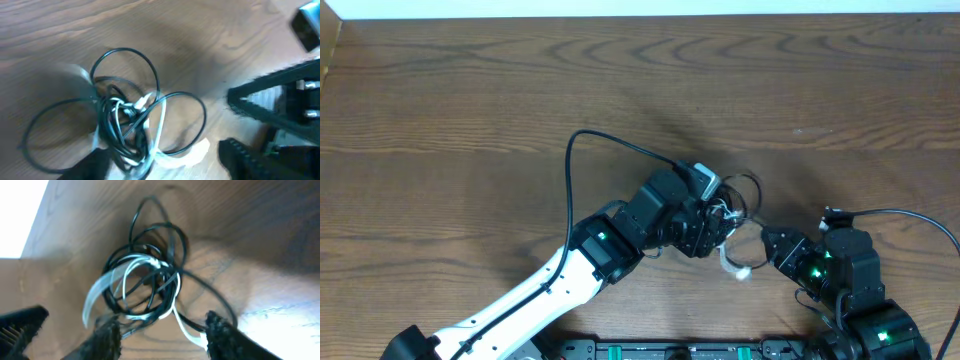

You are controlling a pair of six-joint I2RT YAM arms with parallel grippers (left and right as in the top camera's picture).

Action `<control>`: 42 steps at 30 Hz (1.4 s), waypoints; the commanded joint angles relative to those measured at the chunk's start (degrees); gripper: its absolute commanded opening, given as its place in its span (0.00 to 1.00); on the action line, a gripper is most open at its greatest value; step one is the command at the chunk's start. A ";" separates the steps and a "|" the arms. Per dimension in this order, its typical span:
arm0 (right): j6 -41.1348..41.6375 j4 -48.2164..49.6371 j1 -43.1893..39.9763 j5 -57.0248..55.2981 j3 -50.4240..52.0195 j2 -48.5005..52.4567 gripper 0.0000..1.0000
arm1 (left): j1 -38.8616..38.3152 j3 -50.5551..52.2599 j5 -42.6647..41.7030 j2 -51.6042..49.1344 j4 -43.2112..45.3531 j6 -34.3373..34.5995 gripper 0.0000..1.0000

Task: Untangle cables

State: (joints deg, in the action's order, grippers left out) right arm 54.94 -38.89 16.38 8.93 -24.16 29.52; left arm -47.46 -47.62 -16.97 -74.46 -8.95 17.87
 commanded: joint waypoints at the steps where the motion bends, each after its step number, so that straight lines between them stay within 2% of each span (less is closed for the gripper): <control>1: 0.96 -1.09 0.55 -0.90 -0.42 -0.24 0.58 | 0.28 -1.27 10.29 1.11 -0.24 6.38 0.87; 5: 0.96 -2.84 0.55 -0.90 -0.42 -0.24 0.66 | 1.25 -1.27 15.78 1.11 -1.07 15.17 0.90; 10: 0.96 -5.01 0.55 -1.51 -0.42 -0.24 0.84 | 2.23 -1.25 17.86 0.74 -6.84 27.34 0.90; 11: 0.96 -5.35 0.55 -1.51 -0.42 -0.24 0.91 | 2.23 -1.25 17.40 0.48 -7.56 27.98 0.96; 13: 0.92 -5.97 0.55 -1.53 -0.42 -0.24 0.99 | 1.92 -1.25 14.95 -0.22 -8.48 27.87 0.98; 16: 0.90 -7.48 0.55 -1.51 -0.42 -0.24 0.99 | 1.27 -1.20 8.61 -1.62 -8.59 27.85 0.98; 20: 0.90 -11.56 0.55 -1.51 -0.42 -0.24 0.99 | 0.00 -0.94 7.56 -4.57 -8.52 27.67 0.99; 24: 0.92 -13.40 0.55 -1.51 -0.42 -0.24 0.99 | -0.26 -0.94 7.54 -9.97 -7.08 27.69 0.83; 27: 0.92 -13.35 0.55 -1.51 -0.42 -0.24 0.99 | -0.24 -0.94 7.54 -14.67 -3.39 27.67 0.80; 29: 0.94 -13.00 0.55 -1.68 -0.42 -0.24 0.99 | -0.24 -0.94 7.56 -17.53 0.11 27.63 0.60; 32: 0.96 -12.41 0.55 -3.93 -0.42 -0.24 0.99 | 0.09 -0.94 7.52 -19.37 3.80 27.65 0.08; 35: 0.96 -12.33 0.55 -5.40 -0.42 -0.24 0.99 | 1.31 -1.11 5.55 -17.49 4.35 27.56 0.08; 39: 0.94 -12.33 0.55 -5.79 -0.42 -0.24 0.99 | 3.72 -1.11 -2.19 -10.80 4.26 22.88 0.08; 42: 1.01 -11.26 0.55 -5.75 -0.42 -0.24 0.97 | 5.11 -1.11 -0.92 -4.70 2.86 20.52 0.08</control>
State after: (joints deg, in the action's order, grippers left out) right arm 56.14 -50.89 16.38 4.58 -24.16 29.52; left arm -43.59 -47.62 -15.84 -84.97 -5.61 42.24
